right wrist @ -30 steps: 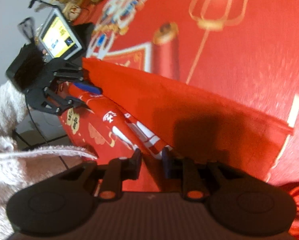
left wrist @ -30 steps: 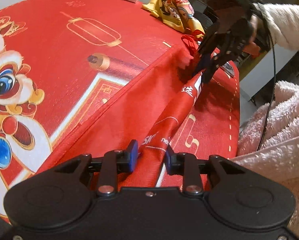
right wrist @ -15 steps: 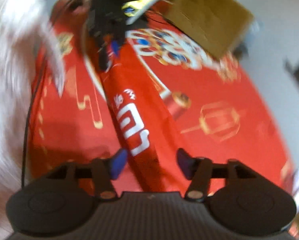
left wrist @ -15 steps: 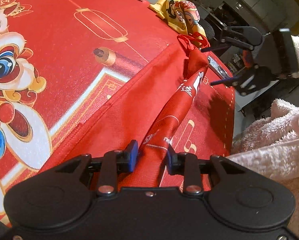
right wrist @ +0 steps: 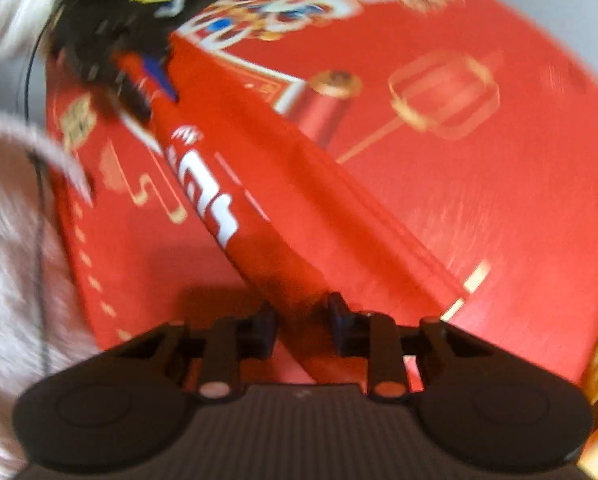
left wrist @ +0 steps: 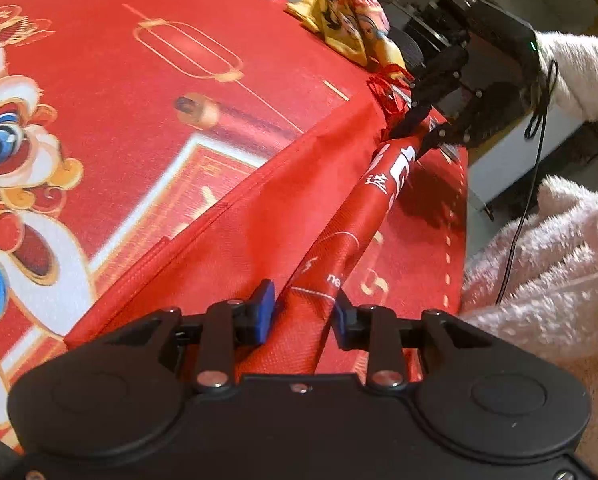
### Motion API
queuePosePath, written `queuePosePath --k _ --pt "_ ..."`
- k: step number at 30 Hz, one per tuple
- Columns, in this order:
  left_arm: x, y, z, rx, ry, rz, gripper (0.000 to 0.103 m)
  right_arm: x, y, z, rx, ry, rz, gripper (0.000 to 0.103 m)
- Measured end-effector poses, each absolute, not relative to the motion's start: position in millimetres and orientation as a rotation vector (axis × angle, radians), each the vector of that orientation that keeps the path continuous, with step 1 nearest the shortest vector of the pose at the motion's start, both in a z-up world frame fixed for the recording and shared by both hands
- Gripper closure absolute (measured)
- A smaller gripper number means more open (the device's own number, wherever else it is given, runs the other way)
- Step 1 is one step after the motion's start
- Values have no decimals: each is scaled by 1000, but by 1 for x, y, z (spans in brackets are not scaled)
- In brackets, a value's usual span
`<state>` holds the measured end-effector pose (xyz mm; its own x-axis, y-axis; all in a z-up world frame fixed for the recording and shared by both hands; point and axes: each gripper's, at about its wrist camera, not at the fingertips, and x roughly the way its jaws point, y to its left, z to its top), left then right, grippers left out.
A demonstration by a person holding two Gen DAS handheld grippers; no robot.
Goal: Fold shopping bag
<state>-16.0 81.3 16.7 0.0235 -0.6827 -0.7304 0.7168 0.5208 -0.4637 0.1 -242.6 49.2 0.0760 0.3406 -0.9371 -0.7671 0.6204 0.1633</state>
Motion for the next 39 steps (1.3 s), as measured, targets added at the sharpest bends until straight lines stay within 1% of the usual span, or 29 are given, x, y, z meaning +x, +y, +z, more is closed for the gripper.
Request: queuePosePath --k 2,6,12,16,18,19,21,22,23,28,32,34,36,37,39 --pt "-20 77 17 48 1112 -1112 70 5 -250 48 -318 1345 871 77" --pt "-19 77 15 37 1110 -1119 70 11 -267 37 -104 1487 824 77" --pt "-15 77 18 33 1132 -1090 69 35 -298 9 278 1603 679 77" --pt "-9 79 15 -23 1173 -1062 69 39 -306 2 389 1626 632 77" --pt "-6 80 14 -38 1189 -1062 69 34 -300 9 331 1587 642 74" --pt "-6 80 15 -33 1190 -1065 69 30 -297 14 282 1554 651 71" --pt "-5 79 15 -26 1193 -1070 69 17 -286 30 112 1459 663 60" --pt "-5 79 15 -25 1193 -1072 69 8 -276 40 -5 1397 650 48" --pt "-4 79 16 -23 1193 -1074 69 1 -271 48 -93 1342 644 42" --pt "-4 78 16 -11 1194 -1083 69 -35 -248 89 -365 1075 716 42" --pt "-2 78 16 -7 1198 -1089 69 -75 -209 92 -765 811 871 42" --pt "-2 78 16 -6 1198 -1089 69 -89 -190 83 -887 734 957 42" --pt "-2 78 16 -8 1198 -1088 69 -97 -172 72 -959 705 1010 43" --pt "-2 78 16 -10 1198 -1087 69 -98 -166 67 -989 689 1026 45" --pt "-2 78 16 -15 1197 -1085 69 -100 -154 57 -1036 673 1052 52"
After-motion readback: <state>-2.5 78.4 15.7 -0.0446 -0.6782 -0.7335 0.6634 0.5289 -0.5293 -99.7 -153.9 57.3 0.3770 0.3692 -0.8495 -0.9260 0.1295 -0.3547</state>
